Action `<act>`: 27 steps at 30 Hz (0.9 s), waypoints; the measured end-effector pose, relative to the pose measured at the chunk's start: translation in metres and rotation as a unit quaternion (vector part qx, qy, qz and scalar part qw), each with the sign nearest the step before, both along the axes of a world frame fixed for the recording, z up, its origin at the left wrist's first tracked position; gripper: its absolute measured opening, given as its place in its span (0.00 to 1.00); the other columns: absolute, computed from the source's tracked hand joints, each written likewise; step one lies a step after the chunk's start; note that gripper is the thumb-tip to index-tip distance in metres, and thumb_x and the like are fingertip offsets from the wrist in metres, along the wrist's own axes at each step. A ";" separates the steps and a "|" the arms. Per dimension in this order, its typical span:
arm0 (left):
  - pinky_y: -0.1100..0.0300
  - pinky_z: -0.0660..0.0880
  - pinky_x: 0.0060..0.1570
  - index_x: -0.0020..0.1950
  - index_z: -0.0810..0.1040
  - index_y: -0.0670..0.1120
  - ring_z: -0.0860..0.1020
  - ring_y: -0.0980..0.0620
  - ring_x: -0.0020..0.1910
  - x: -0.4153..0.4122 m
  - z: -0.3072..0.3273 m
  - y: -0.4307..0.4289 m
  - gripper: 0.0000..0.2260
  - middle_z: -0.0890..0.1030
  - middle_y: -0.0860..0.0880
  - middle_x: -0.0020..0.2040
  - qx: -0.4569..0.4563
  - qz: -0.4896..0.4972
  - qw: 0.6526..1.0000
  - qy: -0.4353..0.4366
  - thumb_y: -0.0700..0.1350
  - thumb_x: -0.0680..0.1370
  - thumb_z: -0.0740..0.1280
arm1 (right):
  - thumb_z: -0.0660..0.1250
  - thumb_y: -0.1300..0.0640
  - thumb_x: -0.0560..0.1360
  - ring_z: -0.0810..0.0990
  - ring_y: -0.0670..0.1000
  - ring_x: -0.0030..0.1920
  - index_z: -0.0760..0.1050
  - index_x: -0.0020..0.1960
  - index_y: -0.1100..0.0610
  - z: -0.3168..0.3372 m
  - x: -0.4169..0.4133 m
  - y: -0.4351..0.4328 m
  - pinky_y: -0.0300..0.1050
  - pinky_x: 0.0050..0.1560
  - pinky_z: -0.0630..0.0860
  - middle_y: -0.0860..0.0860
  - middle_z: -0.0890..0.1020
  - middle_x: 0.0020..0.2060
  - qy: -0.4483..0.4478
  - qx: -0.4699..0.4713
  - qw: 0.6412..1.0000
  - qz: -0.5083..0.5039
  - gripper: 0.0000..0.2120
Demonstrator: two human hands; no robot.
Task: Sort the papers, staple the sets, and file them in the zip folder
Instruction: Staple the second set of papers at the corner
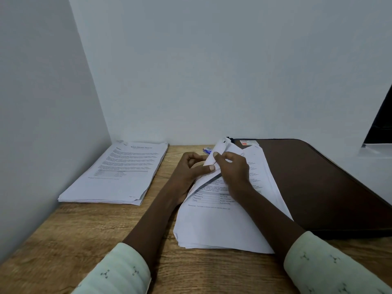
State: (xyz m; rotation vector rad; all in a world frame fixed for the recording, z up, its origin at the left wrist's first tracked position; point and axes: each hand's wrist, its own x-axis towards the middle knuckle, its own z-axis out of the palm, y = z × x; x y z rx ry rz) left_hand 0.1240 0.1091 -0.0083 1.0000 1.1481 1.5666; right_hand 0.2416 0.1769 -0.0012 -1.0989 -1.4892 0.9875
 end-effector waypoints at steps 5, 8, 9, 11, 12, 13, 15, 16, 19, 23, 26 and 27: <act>0.46 0.80 0.54 0.60 0.75 0.49 0.82 0.42 0.57 0.002 0.001 0.001 0.25 0.82 0.45 0.59 -0.013 0.008 0.998 0.053 0.39 0.66 0.79 | 0.76 0.48 0.71 0.80 0.53 0.40 0.79 0.40 0.63 0.000 0.003 -0.003 0.50 0.45 0.77 0.54 0.83 0.36 0.016 0.012 1.000 -0.005 0.18; 0.52 0.81 0.47 0.62 0.74 0.50 0.84 0.44 0.52 0.001 0.000 0.002 0.17 0.84 0.45 0.56 -0.010 0.034 0.998 0.047 0.38 0.76 0.72 | 0.75 0.45 0.71 0.83 0.51 0.41 0.81 0.43 0.62 0.002 0.003 -0.003 0.47 0.43 0.79 0.52 0.85 0.40 0.049 -0.034 0.998 0.021 0.19; 0.52 0.82 0.46 0.63 0.74 0.50 0.85 0.45 0.50 0.001 0.000 0.003 0.15 0.85 0.45 0.54 -0.017 0.055 0.997 0.043 0.38 0.79 0.69 | 0.74 0.45 0.72 0.84 0.50 0.42 0.82 0.45 0.61 0.003 0.003 -0.003 0.43 0.41 0.80 0.51 0.86 0.42 0.054 -0.045 0.997 0.028 0.18; 0.50 0.82 0.48 0.64 0.74 0.48 0.85 0.44 0.50 -0.004 -0.003 0.007 0.13 0.85 0.43 0.55 -0.033 0.104 0.994 0.019 0.35 0.81 0.62 | 0.73 0.48 0.74 0.83 0.47 0.42 0.81 0.47 0.60 0.003 0.004 -0.003 0.35 0.37 0.76 0.50 0.86 0.44 0.049 -0.032 0.998 0.015 0.14; 0.49 0.81 0.50 0.65 0.74 0.46 0.84 0.43 0.51 -0.006 -0.004 0.008 0.14 0.84 0.42 0.56 -0.038 0.117 0.992 -0.003 0.33 0.82 0.60 | 0.73 0.50 0.74 0.82 0.47 0.42 0.80 0.48 0.59 0.003 0.005 -0.004 0.33 0.36 0.74 0.50 0.85 0.45 0.042 -0.020 0.999 0.000 0.12; 0.48 0.81 0.50 0.65 0.75 0.45 0.84 0.42 0.52 -0.008 -0.004 0.008 0.15 0.84 0.42 0.55 -0.042 0.120 0.992 -0.023 0.32 0.82 0.58 | 0.72 0.53 0.75 0.82 0.48 0.44 0.79 0.49 0.59 0.003 0.006 -0.004 0.31 0.36 0.72 0.50 0.84 0.45 0.038 -0.009 0.999 -0.013 0.10; 0.49 0.81 0.49 0.64 0.75 0.44 0.84 0.41 0.52 -0.010 -0.007 0.007 0.16 0.85 0.42 0.55 -0.045 0.118 0.991 -0.037 0.31 0.81 0.57 | 0.72 0.57 0.74 0.81 0.50 0.49 0.76 0.53 0.58 0.002 0.007 -0.005 0.31 0.38 0.70 0.50 0.82 0.47 0.045 0.007 0.999 -0.028 0.10; 0.50 0.81 0.48 0.64 0.76 0.44 0.84 0.41 0.52 -0.010 -0.007 0.006 0.16 0.85 0.42 0.55 -0.043 0.118 0.991 -0.038 0.30 0.81 0.57 | 0.73 0.58 0.73 0.80 0.50 0.50 0.74 0.57 0.58 0.002 0.006 -0.006 0.31 0.39 0.71 0.50 0.82 0.50 0.055 0.015 0.998 -0.031 0.14; 0.50 0.81 0.48 0.64 0.76 0.44 0.84 0.42 0.51 -0.009 -0.006 0.007 0.16 0.85 0.43 0.54 -0.046 0.128 0.990 -0.036 0.31 0.81 0.58 | 0.74 0.61 0.72 0.77 0.45 0.46 0.64 0.68 0.56 0.003 0.006 -0.009 0.29 0.42 0.71 0.44 0.78 0.51 0.078 0.059 0.995 -0.031 0.29; 0.47 0.80 0.52 0.65 0.75 0.44 0.84 0.42 0.52 -0.009 -0.005 0.006 0.16 0.85 0.43 0.53 -0.038 0.127 0.991 -0.028 0.32 0.81 0.59 | 0.71 0.63 0.73 0.78 0.42 0.44 0.69 0.64 0.51 0.000 0.005 -0.011 0.26 0.41 0.73 0.42 0.78 0.48 0.050 0.137 0.989 -0.030 0.23; 0.48 0.79 0.54 0.63 0.78 0.45 0.83 0.42 0.52 -0.005 -0.001 0.001 0.13 0.85 0.42 0.54 -0.005 0.082 0.997 -0.008 0.35 0.81 0.63 | 0.69 0.58 0.77 0.79 0.44 0.43 0.82 0.50 0.55 0.000 0.003 -0.011 0.35 0.44 0.73 0.46 0.83 0.43 -0.013 0.148 0.988 -0.036 0.04; 0.48 0.78 0.55 0.62 0.79 0.44 0.83 0.43 0.52 -0.004 0.000 0.001 0.12 0.85 0.42 0.55 0.005 0.060 0.998 0.008 0.36 0.80 0.65 | 0.69 0.55 0.78 0.78 0.42 0.40 0.83 0.46 0.56 0.000 0.002 -0.011 0.33 0.42 0.71 0.46 0.83 0.39 -0.015 0.136 0.990 -0.031 0.07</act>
